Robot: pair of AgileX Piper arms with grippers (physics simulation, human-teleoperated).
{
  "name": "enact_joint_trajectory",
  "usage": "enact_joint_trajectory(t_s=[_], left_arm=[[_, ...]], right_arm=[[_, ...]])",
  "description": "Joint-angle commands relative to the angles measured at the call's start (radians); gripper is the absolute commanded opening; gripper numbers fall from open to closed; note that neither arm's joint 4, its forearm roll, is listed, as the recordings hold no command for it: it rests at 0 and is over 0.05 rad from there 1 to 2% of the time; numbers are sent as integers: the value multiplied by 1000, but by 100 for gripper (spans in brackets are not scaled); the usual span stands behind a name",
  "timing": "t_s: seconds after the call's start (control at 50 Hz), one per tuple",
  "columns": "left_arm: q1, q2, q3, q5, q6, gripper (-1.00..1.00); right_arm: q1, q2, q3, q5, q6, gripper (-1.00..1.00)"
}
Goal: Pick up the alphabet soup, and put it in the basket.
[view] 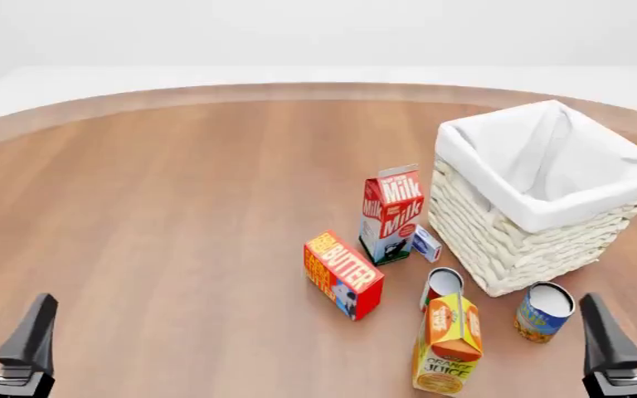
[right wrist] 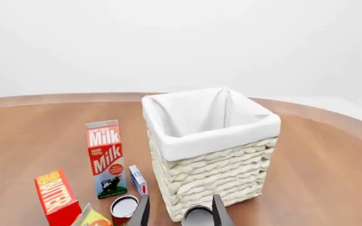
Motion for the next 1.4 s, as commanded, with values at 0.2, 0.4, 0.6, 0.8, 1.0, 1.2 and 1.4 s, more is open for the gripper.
enact_joint_trajectory(t_s=[0.2,0.4,0.6,0.8,1.0,1.2,1.4], left_arm=[[0,0,0,0,0,100],[0,0,0,0,0,100],[0,0,0,0,0,100],[0,0,0,0,0,100],[0,0,0,0,0,100],[0,0,0,0,0,100],[0,0,0,0,0,100]], right_arm=[[5,4,-30,20,-8,100],[6,0,-86,68,-29,100],[18,-1,-155,144,-50,100],[3,-1,-154,173,-89,100],[-8,0,-154,229,-108,100],[-14,19,-140,237,-117,100],[-15,38,-136,238,-128,100]])
